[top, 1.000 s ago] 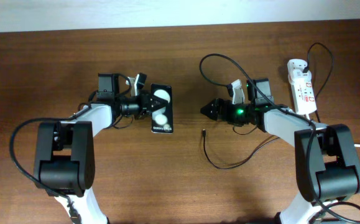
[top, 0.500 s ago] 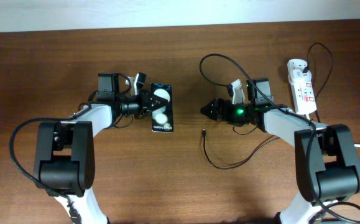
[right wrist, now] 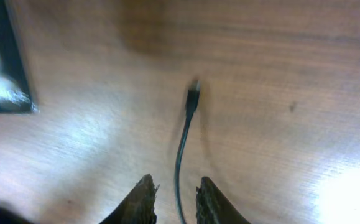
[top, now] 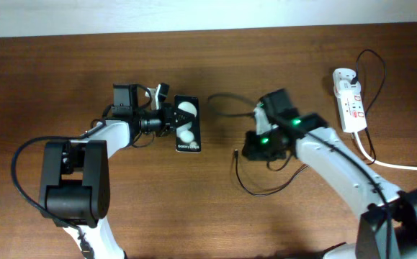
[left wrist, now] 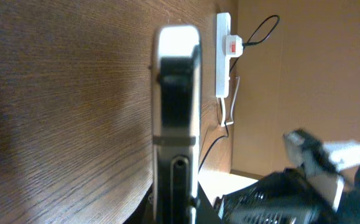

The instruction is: Plug charger to phone and switch on socket

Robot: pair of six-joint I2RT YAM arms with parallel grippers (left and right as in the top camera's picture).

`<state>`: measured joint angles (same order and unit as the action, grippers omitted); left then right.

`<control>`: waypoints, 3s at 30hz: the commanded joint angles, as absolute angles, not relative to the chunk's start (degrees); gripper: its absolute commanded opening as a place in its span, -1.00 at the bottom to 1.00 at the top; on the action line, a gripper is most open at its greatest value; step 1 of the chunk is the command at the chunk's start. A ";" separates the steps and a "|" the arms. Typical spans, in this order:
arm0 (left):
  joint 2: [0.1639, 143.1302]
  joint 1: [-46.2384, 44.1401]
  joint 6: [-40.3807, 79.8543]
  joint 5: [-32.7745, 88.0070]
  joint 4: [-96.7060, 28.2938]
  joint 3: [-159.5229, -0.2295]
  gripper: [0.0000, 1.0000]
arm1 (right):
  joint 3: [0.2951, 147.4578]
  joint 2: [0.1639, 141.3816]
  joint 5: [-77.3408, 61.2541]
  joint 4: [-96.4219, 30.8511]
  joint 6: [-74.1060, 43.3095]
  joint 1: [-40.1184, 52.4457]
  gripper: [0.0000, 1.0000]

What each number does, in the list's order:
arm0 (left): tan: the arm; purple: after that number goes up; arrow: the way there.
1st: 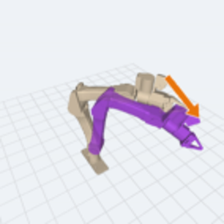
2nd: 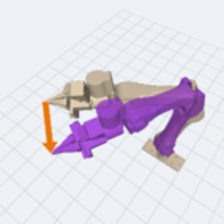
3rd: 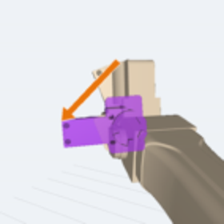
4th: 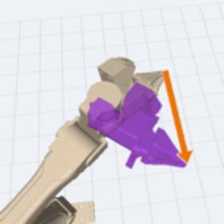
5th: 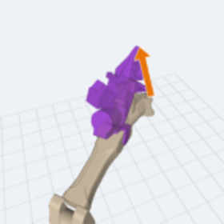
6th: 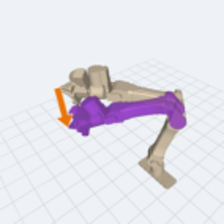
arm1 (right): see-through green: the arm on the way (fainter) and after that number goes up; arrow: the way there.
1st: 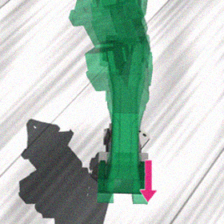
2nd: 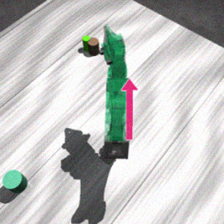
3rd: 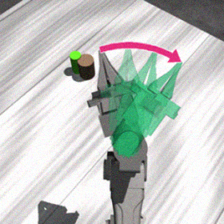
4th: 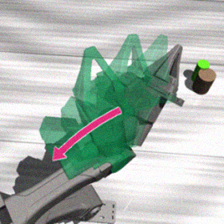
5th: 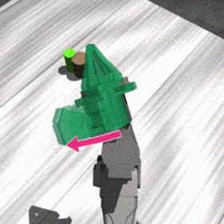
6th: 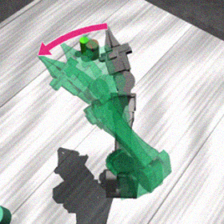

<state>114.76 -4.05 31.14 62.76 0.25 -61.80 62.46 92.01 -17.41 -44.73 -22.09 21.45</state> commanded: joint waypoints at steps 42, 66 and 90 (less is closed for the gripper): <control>113.86 -0.60 36.75 69.30 4.23 -61.80 -1.00 | 33.74 89.71 -40.99 16.82 -33.47 33.91 -0.92; 113.86 -3.88 41.95 67.99 6.00 -61.80 -1.00 | 33.10 89.71 -18.06 28.77 -51.92 42.37 -0.92; 113.86 -2.24 42.02 67.11 5.52 -61.80 -1.00 | 33.10 89.71 -14.98 29.39 -46.98 42.26 -0.92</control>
